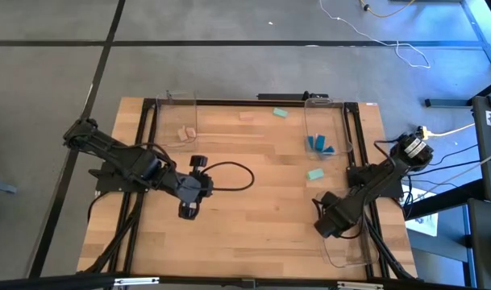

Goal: Sort & place blocks by color
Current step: Put the top left light blue block into the bottom right transparent bin, then put the bottom light blue block into the bottom right transparent bin

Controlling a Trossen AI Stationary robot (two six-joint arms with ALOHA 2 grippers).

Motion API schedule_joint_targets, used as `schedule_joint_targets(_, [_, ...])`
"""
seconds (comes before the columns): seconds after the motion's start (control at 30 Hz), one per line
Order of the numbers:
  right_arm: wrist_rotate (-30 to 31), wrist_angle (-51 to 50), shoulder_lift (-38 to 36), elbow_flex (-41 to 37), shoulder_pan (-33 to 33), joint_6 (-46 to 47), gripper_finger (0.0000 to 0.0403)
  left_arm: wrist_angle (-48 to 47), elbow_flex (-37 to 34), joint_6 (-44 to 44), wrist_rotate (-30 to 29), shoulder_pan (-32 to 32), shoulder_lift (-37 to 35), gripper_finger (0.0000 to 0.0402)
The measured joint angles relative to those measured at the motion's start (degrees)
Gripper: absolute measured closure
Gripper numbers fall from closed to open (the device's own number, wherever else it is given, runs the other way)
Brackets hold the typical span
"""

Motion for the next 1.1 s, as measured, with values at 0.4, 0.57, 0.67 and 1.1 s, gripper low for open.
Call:
schedule_joint_targets(0.4, [-0.52,0.94,0.0,-2.49,-0.04,0.71,0.0201,0.02,0.0,-0.09,-0.02,0.02,0.0,0.033])
schedule_joint_targets(0.57, [-3.37,-1.5,0.02,0.22,-0.12,0.71,0.0199,0.01,0.0,-0.11,-0.02,0.02,0.0,0.033])
schedule_joint_targets(0.67, [-1.23,-6.83,0.02,4.84,0.54,0.67,0.0198,0.01,0.0,-0.11,-0.02,0.02,0.0,0.033])
schedule_joint_targets(1.1, [26.95,-18.47,0.05,30.38,0.68,-9.96,0.0197,-0.11,0.0,-0.09,-0.04,0.02,0.0,0.033])
